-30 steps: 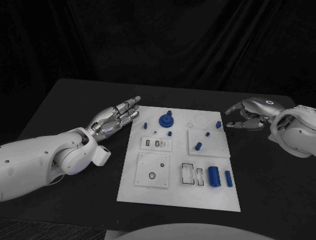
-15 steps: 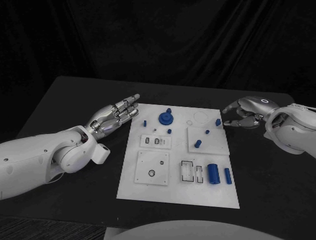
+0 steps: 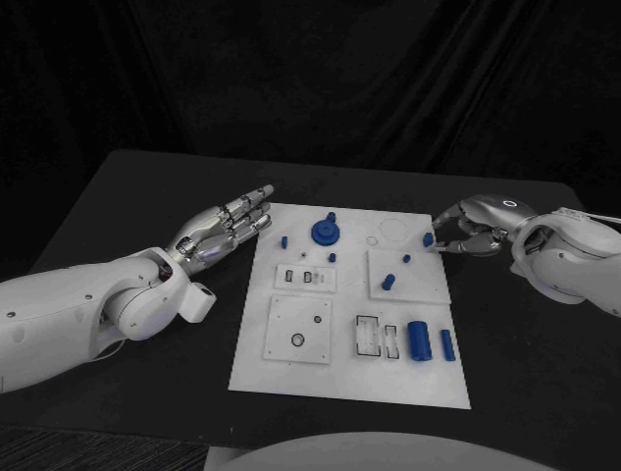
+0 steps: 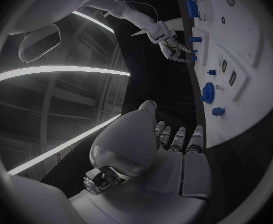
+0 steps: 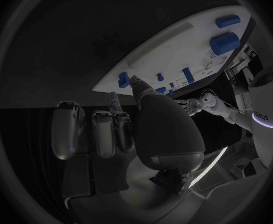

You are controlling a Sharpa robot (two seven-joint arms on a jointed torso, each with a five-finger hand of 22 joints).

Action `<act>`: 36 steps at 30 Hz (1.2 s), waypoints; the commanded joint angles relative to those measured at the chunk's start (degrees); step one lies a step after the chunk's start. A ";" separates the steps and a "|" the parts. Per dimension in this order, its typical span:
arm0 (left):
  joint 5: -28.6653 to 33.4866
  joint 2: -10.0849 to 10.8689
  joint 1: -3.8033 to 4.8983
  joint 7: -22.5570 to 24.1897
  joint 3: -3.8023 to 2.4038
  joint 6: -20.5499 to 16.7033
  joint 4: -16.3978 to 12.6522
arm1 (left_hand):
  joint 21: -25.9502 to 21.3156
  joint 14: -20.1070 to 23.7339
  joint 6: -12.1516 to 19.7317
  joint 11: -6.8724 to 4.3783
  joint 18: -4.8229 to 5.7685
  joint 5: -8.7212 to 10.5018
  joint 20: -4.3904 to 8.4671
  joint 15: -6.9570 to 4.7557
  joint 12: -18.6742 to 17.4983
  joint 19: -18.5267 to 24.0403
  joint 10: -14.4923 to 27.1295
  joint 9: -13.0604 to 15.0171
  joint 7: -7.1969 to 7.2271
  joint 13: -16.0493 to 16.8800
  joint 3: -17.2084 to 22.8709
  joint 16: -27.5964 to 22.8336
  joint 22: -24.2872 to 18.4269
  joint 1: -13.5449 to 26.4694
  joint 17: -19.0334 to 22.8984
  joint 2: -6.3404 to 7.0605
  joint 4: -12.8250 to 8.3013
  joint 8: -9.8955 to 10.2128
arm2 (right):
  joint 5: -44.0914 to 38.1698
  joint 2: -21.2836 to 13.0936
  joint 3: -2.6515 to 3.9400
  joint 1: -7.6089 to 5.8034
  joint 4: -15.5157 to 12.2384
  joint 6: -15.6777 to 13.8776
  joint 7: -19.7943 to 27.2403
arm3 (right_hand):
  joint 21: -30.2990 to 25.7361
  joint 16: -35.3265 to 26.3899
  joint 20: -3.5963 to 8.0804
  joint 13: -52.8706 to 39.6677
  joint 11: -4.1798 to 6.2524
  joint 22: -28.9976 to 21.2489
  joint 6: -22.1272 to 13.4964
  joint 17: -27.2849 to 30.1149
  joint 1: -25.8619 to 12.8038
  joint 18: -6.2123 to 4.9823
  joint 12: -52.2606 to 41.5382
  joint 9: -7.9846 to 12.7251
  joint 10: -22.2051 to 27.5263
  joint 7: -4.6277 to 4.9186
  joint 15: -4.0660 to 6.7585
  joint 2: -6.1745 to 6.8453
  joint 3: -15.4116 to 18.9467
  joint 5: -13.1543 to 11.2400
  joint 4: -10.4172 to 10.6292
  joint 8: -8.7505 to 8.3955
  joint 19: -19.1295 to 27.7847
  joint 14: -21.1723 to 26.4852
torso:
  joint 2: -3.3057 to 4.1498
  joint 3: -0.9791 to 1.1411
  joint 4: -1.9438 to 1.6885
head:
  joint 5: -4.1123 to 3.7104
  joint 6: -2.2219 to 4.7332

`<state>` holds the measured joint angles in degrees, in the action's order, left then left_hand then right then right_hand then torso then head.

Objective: Assemble the parts on the task board

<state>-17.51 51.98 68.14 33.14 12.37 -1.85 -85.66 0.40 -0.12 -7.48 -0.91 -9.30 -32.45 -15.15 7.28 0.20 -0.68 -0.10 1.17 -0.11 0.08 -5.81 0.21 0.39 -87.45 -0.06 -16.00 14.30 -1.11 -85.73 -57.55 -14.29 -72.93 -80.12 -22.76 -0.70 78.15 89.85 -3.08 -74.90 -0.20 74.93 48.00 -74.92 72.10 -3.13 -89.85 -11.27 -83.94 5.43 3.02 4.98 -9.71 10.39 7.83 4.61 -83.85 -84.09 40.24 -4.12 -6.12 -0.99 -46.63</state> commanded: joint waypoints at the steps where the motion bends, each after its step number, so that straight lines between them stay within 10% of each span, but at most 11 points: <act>1: 0.00 -0.03 -0.12 1.10 -0.04 0.21 -0.07 | 0.20 0.12 0.14 0.43 -1.04 -0.23 -0.35 0.47 -0.20 -0.09 0.10 0.03 -0.23 -0.08 0.31 -0.21 0.04 -0.29 0.06 0.49 0.07 -0.08 | -0.09 0.42 0.05 0.20 0.45 -0.29 0.40 | -0.33 0.15 -0.15 -15.10 -0.09 11.40 0.29 -15.08 0.42 0.35 -0.15 -0.07 -6.06 0.04 0.07 0.12 -0.04 -0.09 0.27 0.19 -0.27 -5.91 | -0.01 -0.04 0.10 | -0.03 -0.16; 36: 0.00 0.10 -0.18 0.79 -0.04 0.81 -0.11 | 0.19 0.12 0.24 0.55 -1.03 -0.26 -0.36 0.50 -0.20 -0.09 0.10 0.01 -0.01 -0.08 0.50 -0.21 0.04 -0.31 0.06 0.54 -0.05 -0.05 | -0.09 3.88 0.09 1.06 4.12 0.93 1.09 | -0.55 0.15 -0.39 -15.10 -0.23 11.35 3.60 -15.08 1.88 0.30 -0.15 -1.26 -6.06 0.10 -0.10 -0.68 0.03 2.26 0.36 1.65 -0.16 -5.91 | -0.02 -0.04 0.05 | 0.09 -0.68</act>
<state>-17.52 52.14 68.04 33.09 12.37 -1.70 -85.67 0.40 0.08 -7.48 -0.70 -9.31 -32.45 -15.15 7.48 0.20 -0.68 0.12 1.17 -0.11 0.05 -5.66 0.21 0.38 -87.68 -0.05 -15.77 14.14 -1.11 -85.70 -53.68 -14.24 -72.06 -76.16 -22.26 0.32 77.86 89.85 -3.08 -74.94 -0.20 74.91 51.28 -74.91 73.29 -3.12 -89.85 -12.48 -83.94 5.43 3.02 4.36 -9.72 12.33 8.14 5.95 -83.84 -84.09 40.21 -4.17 -6.12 -0.85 -47.26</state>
